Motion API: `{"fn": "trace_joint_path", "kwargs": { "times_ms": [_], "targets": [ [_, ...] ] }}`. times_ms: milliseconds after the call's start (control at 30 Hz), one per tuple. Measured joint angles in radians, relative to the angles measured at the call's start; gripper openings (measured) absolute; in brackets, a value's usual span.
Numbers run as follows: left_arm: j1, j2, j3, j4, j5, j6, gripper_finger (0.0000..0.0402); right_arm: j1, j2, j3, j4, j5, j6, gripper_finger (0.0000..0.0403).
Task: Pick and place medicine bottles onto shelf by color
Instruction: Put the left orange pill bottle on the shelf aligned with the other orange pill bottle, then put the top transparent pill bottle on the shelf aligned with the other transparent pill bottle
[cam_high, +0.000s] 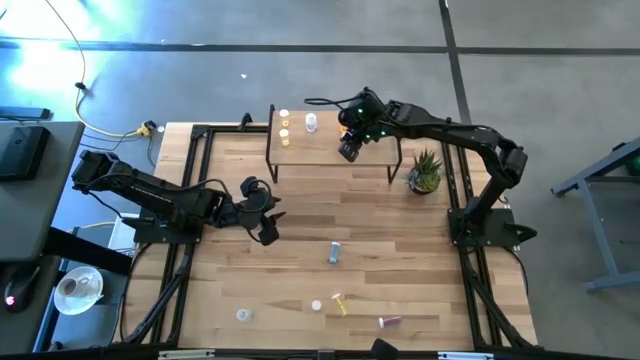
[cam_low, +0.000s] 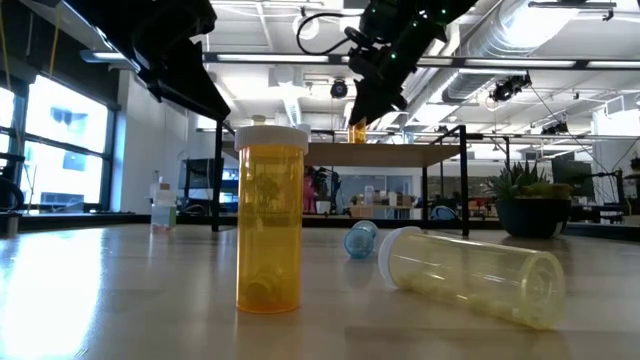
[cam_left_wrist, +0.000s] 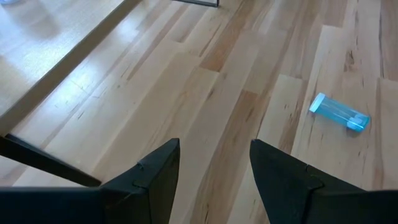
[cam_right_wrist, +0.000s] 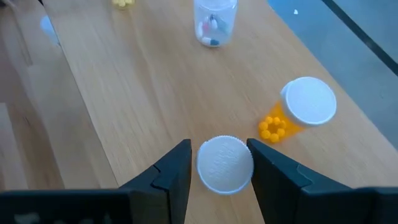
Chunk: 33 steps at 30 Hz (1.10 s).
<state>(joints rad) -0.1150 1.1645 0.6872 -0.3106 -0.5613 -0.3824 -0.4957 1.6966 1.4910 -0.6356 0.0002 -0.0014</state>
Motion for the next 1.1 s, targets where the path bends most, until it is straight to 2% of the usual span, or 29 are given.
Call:
{"fn": "trace_joint_path", "kwargs": {
  "times_ms": [233, 433, 733, 900, 1100],
  "targets": [
    [0.0, 0.0, 0.0, -0.015, 0.004, 0.0, 0.0184, 0.0, -0.031, 0.0, 0.008, 0.0, -0.006, 0.0145],
    [0.0, 0.0, 0.0, -0.015, 0.072, 0.0, 0.0184, 0.006, -0.088, 0.0, 0.005, 0.001, -0.006, 0.0145],
    [0.0, 0.0, 0.0, -0.015, 0.118, -0.003, 0.0184, 0.096, -0.178, 0.0, -0.079, 0.002, -0.006, 0.0145],
    [0.01, 0.0, 0.0, -0.046, 0.116, -0.102, 0.0185, 0.153, -0.193, 0.0, -0.147, 0.011, -0.012, 0.0145],
    [0.051, 0.0, 0.0, -0.261, 0.117, -0.311, 0.021, 0.192, -0.193, 0.0, -0.173, 0.018, -0.042, 0.0145]
  ]
}}
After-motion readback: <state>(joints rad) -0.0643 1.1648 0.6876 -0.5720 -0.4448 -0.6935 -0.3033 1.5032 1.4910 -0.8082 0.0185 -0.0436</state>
